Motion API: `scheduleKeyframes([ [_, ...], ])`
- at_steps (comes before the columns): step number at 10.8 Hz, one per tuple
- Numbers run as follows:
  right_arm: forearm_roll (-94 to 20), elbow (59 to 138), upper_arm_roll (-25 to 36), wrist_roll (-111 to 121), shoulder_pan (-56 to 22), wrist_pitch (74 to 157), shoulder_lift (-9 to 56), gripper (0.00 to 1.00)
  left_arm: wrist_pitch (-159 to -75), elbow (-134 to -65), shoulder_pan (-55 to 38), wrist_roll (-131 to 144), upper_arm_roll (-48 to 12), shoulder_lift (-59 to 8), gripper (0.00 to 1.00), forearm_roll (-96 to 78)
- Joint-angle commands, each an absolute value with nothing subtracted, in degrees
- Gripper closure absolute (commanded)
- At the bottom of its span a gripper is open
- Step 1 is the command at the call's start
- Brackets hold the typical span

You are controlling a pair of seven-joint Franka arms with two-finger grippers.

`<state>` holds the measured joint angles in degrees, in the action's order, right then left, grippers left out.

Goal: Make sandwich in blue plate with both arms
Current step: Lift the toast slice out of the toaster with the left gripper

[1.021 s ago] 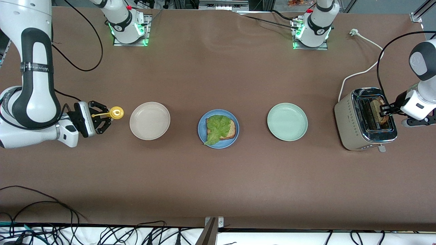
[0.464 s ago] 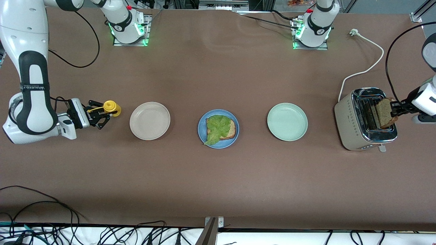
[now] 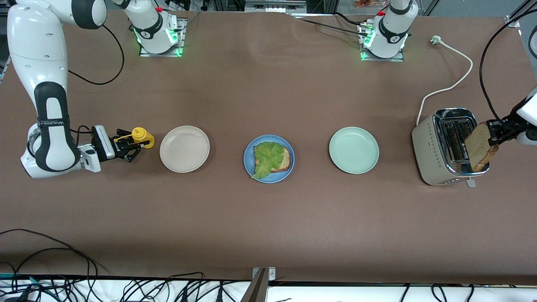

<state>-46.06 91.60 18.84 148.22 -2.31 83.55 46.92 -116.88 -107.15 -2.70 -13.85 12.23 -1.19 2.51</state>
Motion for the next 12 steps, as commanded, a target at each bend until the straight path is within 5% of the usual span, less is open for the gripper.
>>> scheduleKeyframes([
  [1,-47.5,91.5,18.1,153.1,-0.9,83.8,48.2,0.84,-107.4,-102.0,-3.0,-14.2,9.2,0.8,1.0,3.8],
  [2,-47.5,91.5,18.1,153.3,-0.4,83.7,48.3,0.81,-104.7,-100.0,-3.2,-13.9,7.9,0.3,1.0,3.3],
  [3,-47.5,91.5,18.1,153.3,-0.3,83.4,48.3,0.66,-103.9,-99.1,-3.4,-13.9,6.8,0.3,1.0,3.3],
  [4,-47.5,91.6,18.1,153.2,-0.2,82.9,48.4,0.27,-103.5,-98.8,-3.4,-13.9,5.1,0.2,1.0,3.3],
  [5,-47.5,91.5,18.1,153.2,0.3,82.9,48.3,0.0,-102.7,-98.4,-3.4,-13.7,3.2,0.0,1.0,3.3],
  [12,-45.5,88.1,21.5,151.4,1.0,83.0,48.0,0.0,-99.8,-98.4,-3.4,-10.9,-9.7,-4.1,1.0,-5.5],
])
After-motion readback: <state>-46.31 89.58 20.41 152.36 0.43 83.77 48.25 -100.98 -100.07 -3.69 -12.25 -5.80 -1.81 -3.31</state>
